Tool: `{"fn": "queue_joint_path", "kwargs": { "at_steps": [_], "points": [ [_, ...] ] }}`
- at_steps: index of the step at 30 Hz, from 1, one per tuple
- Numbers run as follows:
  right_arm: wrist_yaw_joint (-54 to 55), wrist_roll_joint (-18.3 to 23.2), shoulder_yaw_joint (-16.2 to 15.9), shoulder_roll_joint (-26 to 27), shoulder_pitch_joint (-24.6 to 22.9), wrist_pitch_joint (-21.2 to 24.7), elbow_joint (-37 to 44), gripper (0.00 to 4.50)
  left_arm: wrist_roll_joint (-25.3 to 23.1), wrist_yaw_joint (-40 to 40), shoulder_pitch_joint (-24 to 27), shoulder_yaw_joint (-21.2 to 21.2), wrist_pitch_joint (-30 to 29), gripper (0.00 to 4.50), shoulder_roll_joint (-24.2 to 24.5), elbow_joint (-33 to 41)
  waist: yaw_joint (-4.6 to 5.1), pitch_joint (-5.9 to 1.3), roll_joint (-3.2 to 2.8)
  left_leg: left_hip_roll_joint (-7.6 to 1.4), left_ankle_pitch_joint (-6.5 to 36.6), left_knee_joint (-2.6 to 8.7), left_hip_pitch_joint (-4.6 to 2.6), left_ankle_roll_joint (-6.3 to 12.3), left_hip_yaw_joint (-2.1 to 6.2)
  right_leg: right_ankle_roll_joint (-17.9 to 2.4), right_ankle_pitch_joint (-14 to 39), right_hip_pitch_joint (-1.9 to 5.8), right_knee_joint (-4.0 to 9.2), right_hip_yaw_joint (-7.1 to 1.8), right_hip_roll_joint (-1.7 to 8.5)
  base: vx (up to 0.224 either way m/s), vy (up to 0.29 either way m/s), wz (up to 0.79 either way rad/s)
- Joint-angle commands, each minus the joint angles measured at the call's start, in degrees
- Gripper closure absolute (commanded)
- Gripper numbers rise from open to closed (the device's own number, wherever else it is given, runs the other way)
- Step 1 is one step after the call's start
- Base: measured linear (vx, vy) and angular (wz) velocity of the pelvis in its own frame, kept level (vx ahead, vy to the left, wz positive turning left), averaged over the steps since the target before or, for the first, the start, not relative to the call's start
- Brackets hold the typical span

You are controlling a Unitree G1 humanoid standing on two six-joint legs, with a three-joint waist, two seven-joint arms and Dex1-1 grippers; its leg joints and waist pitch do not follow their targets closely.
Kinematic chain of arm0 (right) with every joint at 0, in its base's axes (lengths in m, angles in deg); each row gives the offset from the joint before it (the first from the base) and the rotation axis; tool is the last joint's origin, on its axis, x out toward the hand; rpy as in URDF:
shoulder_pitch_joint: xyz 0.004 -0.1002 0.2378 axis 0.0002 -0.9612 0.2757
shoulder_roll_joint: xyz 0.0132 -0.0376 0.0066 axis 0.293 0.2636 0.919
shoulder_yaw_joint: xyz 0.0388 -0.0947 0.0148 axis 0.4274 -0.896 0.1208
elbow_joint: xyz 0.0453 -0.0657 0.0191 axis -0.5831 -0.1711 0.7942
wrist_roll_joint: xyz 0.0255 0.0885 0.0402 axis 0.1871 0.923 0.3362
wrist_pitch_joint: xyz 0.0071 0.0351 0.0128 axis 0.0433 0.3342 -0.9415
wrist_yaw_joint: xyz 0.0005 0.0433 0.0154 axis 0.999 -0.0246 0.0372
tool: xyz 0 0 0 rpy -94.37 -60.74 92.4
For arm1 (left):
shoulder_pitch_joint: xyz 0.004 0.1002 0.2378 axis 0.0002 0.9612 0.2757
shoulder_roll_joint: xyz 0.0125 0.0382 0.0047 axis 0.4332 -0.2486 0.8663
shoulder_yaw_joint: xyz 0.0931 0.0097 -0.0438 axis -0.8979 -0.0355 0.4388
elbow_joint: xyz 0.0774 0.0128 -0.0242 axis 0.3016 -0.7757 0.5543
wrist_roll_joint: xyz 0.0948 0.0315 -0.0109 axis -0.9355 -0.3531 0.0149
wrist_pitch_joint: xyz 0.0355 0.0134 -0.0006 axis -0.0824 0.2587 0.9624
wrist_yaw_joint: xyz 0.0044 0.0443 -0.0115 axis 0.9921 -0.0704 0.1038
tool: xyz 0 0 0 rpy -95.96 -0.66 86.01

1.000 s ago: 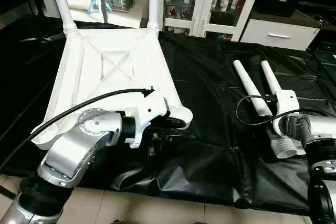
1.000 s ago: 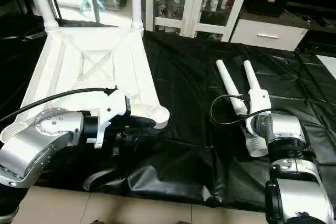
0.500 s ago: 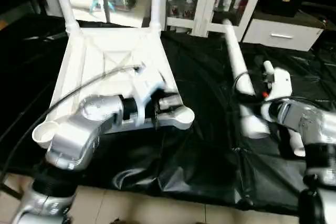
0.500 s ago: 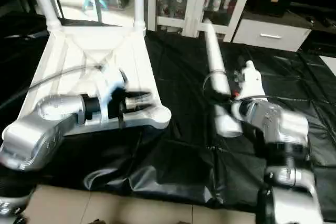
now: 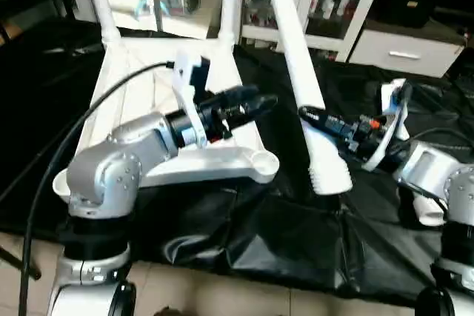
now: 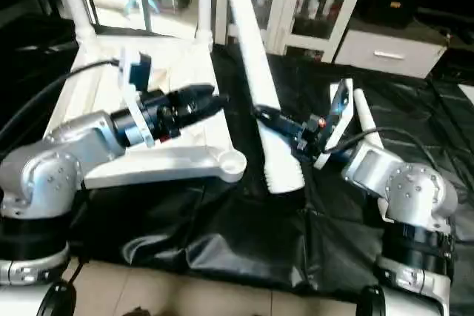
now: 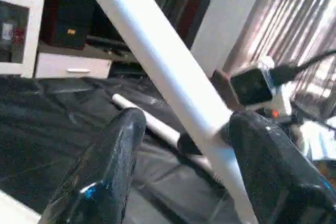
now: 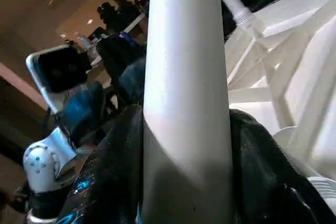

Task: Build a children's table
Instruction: Pick table leg

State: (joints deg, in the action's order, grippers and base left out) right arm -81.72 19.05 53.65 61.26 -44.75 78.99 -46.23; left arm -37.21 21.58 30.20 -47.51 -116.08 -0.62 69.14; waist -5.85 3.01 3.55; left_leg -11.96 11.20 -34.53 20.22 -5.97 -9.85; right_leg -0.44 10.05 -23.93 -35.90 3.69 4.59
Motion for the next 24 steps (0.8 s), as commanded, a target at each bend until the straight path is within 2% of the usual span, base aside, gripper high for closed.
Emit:
{"fn": "queue_joint_path", "kwargs": {
  "at_steps": [1,2,3,5,7,8,11,14,20,23,24],
  "points": [
    [-0.43,1.2,1.14,-0.34,-0.5,0.66,1.85,2.68,1.55,-1.23,-1.0,0.45,-1.36,1.14,-0.34,0.8,-0.24,-3.66,0.4,-0.51,6.95,4.02,0.24,-0.24,-0.25,-6.78,16.52,3.31,4.85,-2.12,2.66,0.0,0.0,0.0],
    [0.0,1.9,1.04,-0.38,-0.73,0.92,2.46,2.68,2.0,-1.57,-1.15,0.54,-1.75,1.14,-0.48,0.98,-0.31,-3.76,0.39,-0.49,6.01,3.99,0.28,-0.26,-0.25,-6.91,14.81,3.37,4.63,-2.15,2.6,0.0,0.0,0.0],
    [0.3,2.32,0.98,-0.4,-0.91,1.03,2.85,2.68,2.13,-1.78,-1.16,0.63,-2.01,0.9,-0.64,1.11,-0.41,-3.85,0.43,-0.49,5.13,3.95,0.31,-0.12,-0.26,-7.17,13.42,3.42,4.5,-2.17,2.62,0.0,0.0,0.0],
    [0.52,2.6,0.88,-0.45,-1.04,1.06,3.12,2.68,2.22,-1.95,-1.2,0.72,-2.26,0.76,-0.75,1.2,-0.47,-3.84,0.42,-0.5,4.68,3.94,0.34,-0.05,-0.29,-7.38,12.64,3.41,4.46,-2.18,2.59,0.0,0.0,0.0],
    [0.53,2.54,-0.09,-0.81,-1.62,0.82,4.21,2.68,2.28,-2.55,-1.37,0.86,-2.56,0.6,-1.01,1.17,-0.57,-3.8,0.38,-0.51,4.67,3.96,0.35,-0.07,-0.31,-7.38,12.64,3.45,4.48,-2.19,2.63,0.0,0.0,0.0],
    [-0.11,2.17,-1.94,-1.32,-2.83,0.53,6.52,2.68,2.85,-3.9,-1.81,1.3,-3.24,0.6,-1.81,0.75,-0.73,-3.73,0.4,-0.52,4.91,3.94,0.31,-0.21,-0.34,-7.1,12.85,3.5,4.6,-2.22,2.63,0.0,0.0,0.0],
    [-0.57,2.44,-2.8,-1.43,-3.52,0.73,7.92,2.68,4.13,-4.79,-2.22,1.89,-4.38,0.28,-2.57,0.38,-0.77,-3.77,0.45,-0.52,4.87,4.0,0.39,-0.24,-0.25,-6.76,13.09,3.57,4.57,-2.17,2.68,0.0,0.0,0.0],
    [-2.01,3.28,-4.87,-1.98,-5.34,0.93,11.06,2.68,7.23,-6.41,-3.32,2.86,-8.19,0.05,-3.72,-0.67,-0.84,-3.66,0.59,-0.49,5.68,4.0,0.46,-0.46,-0.27,-6.18,15.16,3.48,4.83,-2.14,2.69,0.0,0.0,0.0],
    [-4.26,2.98,-7.35,-3.48,-6.98,-0.1,13.04,2.68,10.19,-7.94,-5.64,5.69,-11.7,0.0,-5.17,-4.24,-1.0,-3.65,0.49,-0.37,5.75,3.98,0.6,-0.69,-0.15,-4.82,16.18,3.48,5.19,-2.09,2.67,0.0,0.0,0.0],
    [-4.82,2.46,-8.46,-4.11,-7.63,-0.51,13.71,2.68,10.99,-8.92,-6.28,6.81,-12.05,0.0,-5.93,-5.6,-1.08,-3.7,0.62,-0.4,5.21,3.93,0.68,-0.46,-0.06,-4.84,15.08,3.6,5.02,-2.06,2.71,0.0,0.0,0.0],
    [-5.0,1.93,-9.17,-4.43,-8.01,-0.91,14.07,2.68,12.2,-9.63,-6.67,7.53,-12.39,0.0,-6.35,-6.07,-1.11,-3.77,0.45,-0.42,4.79,3.93,0.68,-0.41,-0.03,-5.19,14.36,3.62,4.93,-2.06,2.72,0.0,0.0,0.0]
  ]
}}
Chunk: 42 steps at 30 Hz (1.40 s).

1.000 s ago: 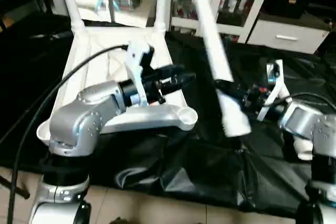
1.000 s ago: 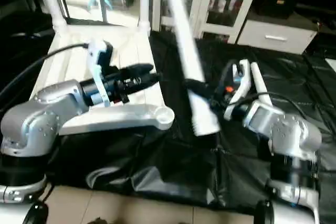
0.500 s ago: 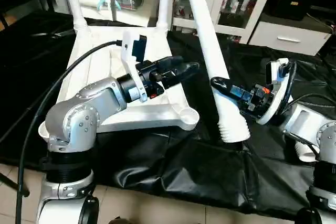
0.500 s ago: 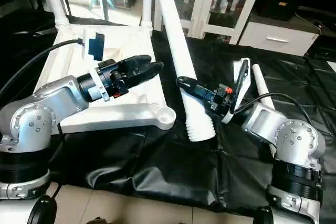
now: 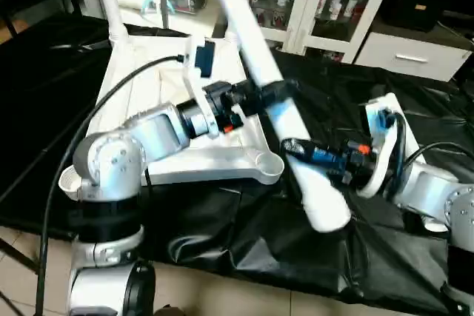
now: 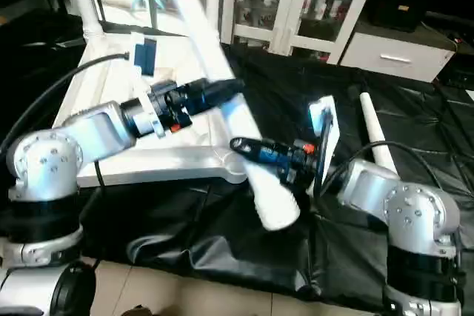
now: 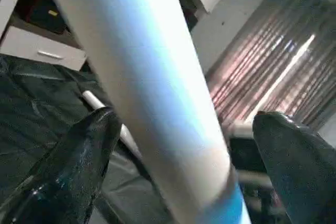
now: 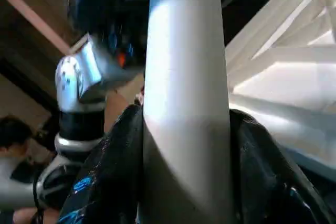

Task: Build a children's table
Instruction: Pick table leg

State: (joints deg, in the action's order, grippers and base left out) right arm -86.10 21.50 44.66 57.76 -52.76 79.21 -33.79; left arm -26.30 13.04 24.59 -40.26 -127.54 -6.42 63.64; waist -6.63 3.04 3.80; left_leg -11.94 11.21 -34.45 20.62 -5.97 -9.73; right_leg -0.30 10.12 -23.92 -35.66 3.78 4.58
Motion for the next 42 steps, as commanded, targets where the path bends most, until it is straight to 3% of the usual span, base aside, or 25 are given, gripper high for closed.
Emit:
{"fn": "queue_joint_path", "kwargs": {
  "at_steps": [1,7,8,17,23,33,35,38,39,42],
  "points": [
    [-0.7,-0.69,-0.39,-1.02,-0.11,-1.31,1.72,2.68,1.77,-1.27,-1.19,0.54,-1.1,0.0,-0.7,-0.7,-0.27,-3.8,0.3,-0.41,4.65,3.81,0.25,-0.41,-0.18,-5.64,13.86,3.57,4.69,-2.13,2.67,0.0,0.0,0.0],
    [-0.66,-1.23,-1.81,-1.63,-0.63,-2.81,1.58,2.68,5.16,-2.75,-1.78,2.37,-4.8,0.0,-1.77,-1.06,-0.29,-3.79,0.37,-0.44,4.18,3.72,0.32,-0.2,-0.22,-7.02,12.21,3.68,4.46,-2.11,2.72,0.0,0.0,0.0],
    [-0.61,-1.29,-1.94,-1.65,-0.53,-3.12,1.44,2.68,5.56,-3.27,-1.77,2.54,-5.43,0.27,-1.85,-1.0,-0.3,-3.76,0.36,-0.45,4.38,3.78,0.32,-0.05,-0.2,-6.91,12.78,3.68,4.57,-2.1,2.72,0.0,0.0,0.0],
    [-0.27,-1.47,-2.5,-1.73,-0.02,-4.52,0.53,2.68,7.11,-6.48,-1.55,3.73,-7.09,0.84,-2.67,-1.23,-0.27,-3.78,0.34,-0.5,4.55,3.77,0.33,-0.14,-0.15,-6.53,12.82,3.73,4.57,-2.08,2.71,0.0,0.0,0.0],
    [-0.06,-1.35,-2.65,-1.92,0.05,-4.95,0.45,2.68,7.86,-8.73,-2.24,5.19,-6.04,1.61,-4.05,-2.11,-0.34,-3.83,0.35,-0.46,3.77,3.68,0.33,0.17,-0.17,-6.71,11.6,3.78,4.52,-2.1,2.7,0.0,0.0,0.0],
    [0.0,-1.25,-2.88,-2.19,0.31,-5.62,0.12,2.68,7.72,-9.88,-2.87,5.49,-5.09,2.39,-4.29,-2.76,-0.33,-3.83,0.42,-0.45,3.72,3.67,0.35,0.34,-0.18,-6.59,11.98,3.81,4.56,-2.07,2.72,0.0,0.0,0.0],
    [0.01,-1.34,-3.01,-2.27,0.36,-5.75,0.01,2.12,7.78,-10.25,-3.11,5.67,-4.97,2.51,-4.18,-2.98,-0.31,-3.88,0.47,-0.53,3.5,3.69,0.32,0.29,-0.13,-6.58,11.51,3.81,4.44,-2.05,2.71,0.0,0.0,0.0],
    [0.13,-1.75,-3.56,-2.63,0.52,-5.82,-0.09,1.98,6.55,-10.61,-3.76,4.95,-4.04,2.53,-2.86,-3.16,-0.34,-3.93,0.54,-0.54,2.82,3.65,0.28,0.39,-0.14,-6.8,10.58,3.78,4.28,-2.04,2.67,0.0,0.0,0.0],
    [0.1,-2.28,-3.87,-2.86,0.57,-6.25,0.08,1.81,5.26,-10.13,-3.75,3.63,-3.63,2.61,-1.85,-2.87,-0.27,-3.91,0.81,-0.56,2.83,3.69,0.29,0.52,-0.16,-6.49,10.8,3.81,4.47,-2.02,2.67,0.0,0.0,0.0],
    [0.86,-5.03,-5.07,-3.43,0.91,-8.35,0.47,1.61,2.48,-9.18,-3.86,0.29,-3.0,2.64,0.18,-2.09,-0.28,-3.92,0.73,-0.63,2.32,3.76,0.22,0.21,-0.1,-5.74,10.97,3.72,4.31,-2.04,2.69,0.0,0.0,0.0]
  ]
}}
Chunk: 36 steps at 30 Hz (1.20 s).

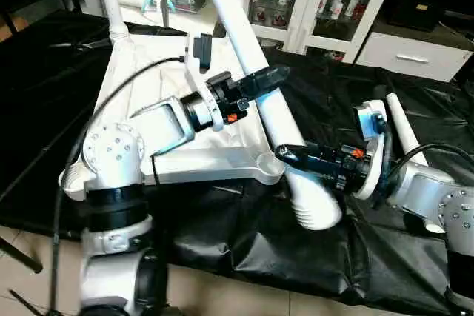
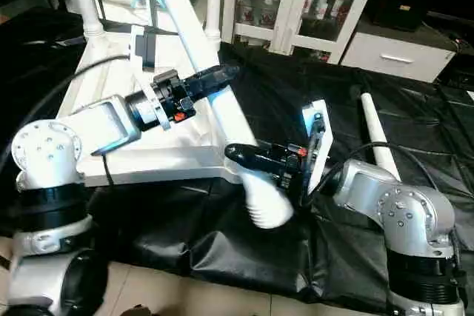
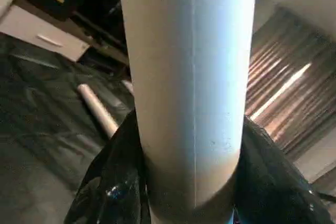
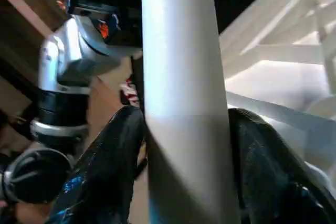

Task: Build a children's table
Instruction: Pick table leg

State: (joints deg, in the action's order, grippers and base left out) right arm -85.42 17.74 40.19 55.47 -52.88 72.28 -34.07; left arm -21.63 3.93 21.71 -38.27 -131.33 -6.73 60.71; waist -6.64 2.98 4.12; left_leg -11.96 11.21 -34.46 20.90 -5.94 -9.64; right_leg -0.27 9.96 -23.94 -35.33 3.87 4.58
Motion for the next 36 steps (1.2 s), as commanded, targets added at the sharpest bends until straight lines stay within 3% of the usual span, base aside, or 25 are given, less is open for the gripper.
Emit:
{"fn": "queue_joint_path", "kwargs": {
  "at_steps": [1,2,3,4,6,9,15,17,18,26,36],
  "points": [
    [0.16,-3.55,-2.09,-1.99,1.06,-3.02,1.32,1.54,-3.11,0.45,-1.29,-3.21,1.03,2.65,1.26,1.32,-0.24,-3.86,0.4,-0.64,2.34,3.74,-0.07,-0.07,-0.19,-5.49,11.08,3.72,3.98,-2.13,2.69,0.0,0.0,0.0],
    [0.17,-4.11,-2.5,-2.23,1.07,-3.34,1.48,1.54,-3.41,0.63,-1.38,-3.7,1.11,2.65,1.52,1.48,-0.18,-3.89,0.5,-0.64,2.27,3.72,-0.07,-0.17,-0.23,-5.41,10.91,3.78,3.94,-2.15,2.69,0.0,0.0,0.0],
    [-0.66,-5.73,-3.97,-3.37,1.02,-4.7,2.21,1.25,-5.26,1.91,-1.68,-6.72,1.96,2.68,3.23,2.36,-0.3,-3.89,0.5,-0.71,1.83,3.76,-0.12,-0.34,-0.18,-5.13,10.61,3.76,3.92,-2.16,2.72,0.0,0.0,0.0],
    [-1.1,-6.74,-4.74,-4.1,1.07,-5.79,2.61,1.23,-7.1,2.95,-1.92,-9.51,3.05,2.68,4.88,2.81,-0.24,-3.94,0.49,-0.72,1.55,3.73,-0.16,-0.46,-0.2,-5.29,9.74,3.75,3.73,-2.21,2.72,0.0,0.0,0.0],
    [-0.91,-7.89,-5.27,-4.63,1.4,-6.89,2.86,1.08,-7.93,3.42,-2.42,-10.88,3.82,2.7,5.56,2.67,-0.13,-3.89,0.41,-0.7,1.75,3.71,-0.18,-0.52,-0.25,-5.66,8.95,3.68,3.64,-2.23,2.64,0.0,0.0,0.0],
    [-0.51,-10.23,-7.08,-5.84,1.85,-8.07,3.24,0.8,-7.89,4.13,-3.64,-11.48,4.61,2.71,5.47,2.18,-0.06,-3.89,0.77,-0.64,1.87,3.62,-0.16,-0.69,-0.31,-6.84,8.04,3.83,3.52,-2.23,2.7,0.0,0.0,0.0],
    [-3.98,-12.58,-12.51,-9.35,0.61,-8.7,4.02,0.7,-10.96,8.27,-5.12,-16.1,7.95,2.71,7.49,1.26,-0.1,-3.86,1.04,-0.73,2.58,3.57,-0.16,-0.47,-0.29,-6.52,9.37,3.81,3.58,-2.28,2.76,0.0,0.0,0.0],
    [-4.21,-13.32,-13.22,-9.68,0.46,-9.04,4.01,0.7,-11.13,8.73,-5.31,-16.46,8.25,2.71,7.55,1.17,-0.11,-3.88,1.11,-0.71,2.49,3.52,-0.09,-0.45,-0.32,-6.59,9.0,3.85,3.55,-2.31,2.77,0.0,0.0,0.0],
    [-3.91,-14.12,-13.69,-9.7,0.56,-9.37,3.67,0.7,-11.26,9.01,-5.55,-16.82,8.43,2.71,7.59,1.21,0.0,-3.88,1.46,-0.73,2.3,3.5,-0.05,-0.38,-0.32,-7.04,8.63,3.85,3.47,-2.27,2.76,0.0,0.0,0.0],
    [-3.59,-15.32,-14.95,-9.13,1.21,-10.8,2.2,0.7,-12.21,12.91,-5.7,-20.27,9.71,2.71,8.87,2.51,-0.07,-3.89,1.36,-0.73,2.27,3.47,-0.11,-0.57,-0.31,-7.33,8.75,3.82,3.34,-2.29,2.78,0.0,0.0,0.0],
    [-5.2,-16.41,-15.96,-8.58,0.94,-12.53,1.24,0.7,-11.15,15.8,-5.42,-20.98,9.56,2.71,9.22,3.91,-0.05,-3.85,1.38,-0.75,2.7,3.44,-0.12,-0.38,-0.37,-8.29,8.25,3.88,3.24,-2.31,2.77,0.0,0.0,0.0]
  ]
}}
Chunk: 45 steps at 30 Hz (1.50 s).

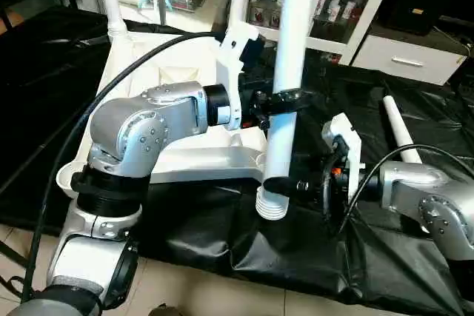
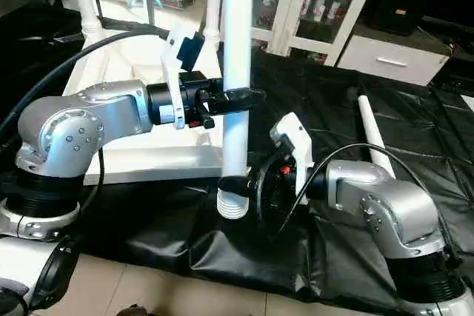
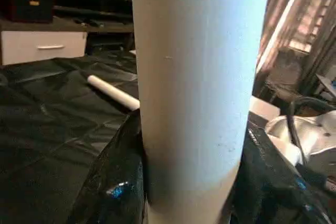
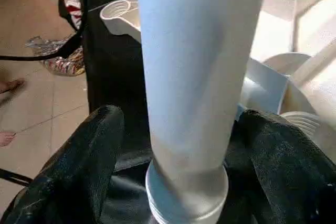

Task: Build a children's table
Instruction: Pick table leg

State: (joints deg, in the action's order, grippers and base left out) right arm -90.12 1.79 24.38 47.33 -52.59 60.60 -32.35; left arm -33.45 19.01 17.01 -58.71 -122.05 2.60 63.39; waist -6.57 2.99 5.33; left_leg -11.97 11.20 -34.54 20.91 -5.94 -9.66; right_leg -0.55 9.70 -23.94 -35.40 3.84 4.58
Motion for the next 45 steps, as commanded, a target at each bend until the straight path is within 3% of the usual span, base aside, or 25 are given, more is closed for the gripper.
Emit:
{"fn": "queue_joint_path", "kwargs": {
  "at_steps": [1,6,7,15,22,27,33,35,39,45],
  "points": [
    [-0.61,-0.48,-0.23,-0.48,0.64,-0.87,-0.47,0.7,0.71,0.92,-0.74,-0.6,0.31,2.71,-0.06,1.3,-0.14,-3.88,0.15,-0.74,2.8,3.52,-0.15,-0.41,-0.34,-7.95,8.7,3.89,3.31,-2.28,2.79,0.0,0.0,0.0],
    [-0.97,-0.93,-0.73,-0.4,0.54,-1.47,-0.78,0.7,1.61,1.63,-0.96,-0.46,-0.03,2.71,-0.58,1.83,-0.15,-3.92,0.11,-0.75,2.79,3.49,-0.16,-0.53,-0.32,-8.27,8.16,3.88,3.22,-2.27,2.79,0.0,0.0,0.0],
    [-0.97,-0.98,-0.81,-0.34,0.44,-1.58,-0.73,0.99,1.65,1.68,-0.9,-0.5,-0.09,2.71,-0.64,2.01,-0.15,-3.91,0.11,-0.73,2.91,3.49,-0.14,-0.55,-0.33,-8.24,8.39,3.88,3.24,-2.27,2.78,0.0,0.0,0.0],
    [-1.39,-1.37,-1.2,-0.33,0.28,-2.16,-0.78,1.51,1.9,3.14,-0.45,-1.06,-0.69,2.71,-0.28,3.01,-0.15,-3.9,0.1,-0.75,3.5,3.44,-0.13,-0.57,-0.3,-7.89,9.59,3.84,3.29,-2.3,2.79,0.0,0.0,0.0],
    [-1.97,-1.58,-1.76,-0.41,0.18,-2.33,-0.85,2.28,2.09,4.14,-0.18,-1.63,-1.41,2.71,0.1,3.82,-0.13,-3.73,0.07,-0.77,5.49,3.51,-0.17,-1.05,-0.25,-6.78,13.04,3.63,3.65,-2.28,2.81,0.0,0.0,0.0],
    [-2.46,-1.57,-2.05,-0.55,0.11,-2.51,-0.85,2.57,2.06,4.28,-0.26,-1.91,-1.48,2.72,-0.14,3.84,-0.16,-3.8,0.07,-0.76,4.82,3.46,-0.09,-1.0,-0.22,-6.76,12.2,3.63,3.52,-2.28,2.77,0.0,0.0,0.0],
    [-2.76,-1.5,-2.22,-0.75,-0.07,-2.66,-0.71,2.62,2.04,4.28,-0.72,-1.81,-1.44,2.72,-0.57,3.43,-0.16,-3.83,-0.02,-0.75,4.88,3.47,-0.08,-1.03,-0.2,-7.03,11.68,3.69,3.49,-2.27,2.76,0.0,0.0,0.0],
    [-2.78,-1.61,-2.31,-0.8,-0.05,-2.79,-0.74,2.06,2.05,4.33,-0.78,-1.77,-1.45,2.72,-0.56,3.38,-0.15,-3.84,0.0,-0.73,4.9,3.43,-0.05,-1.0,-0.21,-7.04,11.66,3.71,3.5,-2.27,2.77,0.0,0.0,0.0],
    [-2.47,-2.79,-2.81,-0.97,-0.03,-4.0,-0.9,1.6,1.99,4.59,-0.83,-1.8,-1.49,2.73,-0.44,3.37,-0.14,-3.81,0.02,-0.73,5.12,3.46,-0.05,-1.09,-0.21,-6.72,12.53,3.69,3.59,-2.27,2.79,0.0,0.0,0.0],
    [-2.57,-3.19,-3.07,-1.01,0.08,-4.29,-1.02,1.46,1.99,5.05,-0.74,-1.96,-1.57,2.73,-0.06,3.67,-0.14,-3.84,0.05,-0.71,4.72,3.43,-0.04,-0.95,-0.2,-6.79,11.82,3.71,3.48,-2.27,2.74,0.0,0.0,0.0]
  ]
}}
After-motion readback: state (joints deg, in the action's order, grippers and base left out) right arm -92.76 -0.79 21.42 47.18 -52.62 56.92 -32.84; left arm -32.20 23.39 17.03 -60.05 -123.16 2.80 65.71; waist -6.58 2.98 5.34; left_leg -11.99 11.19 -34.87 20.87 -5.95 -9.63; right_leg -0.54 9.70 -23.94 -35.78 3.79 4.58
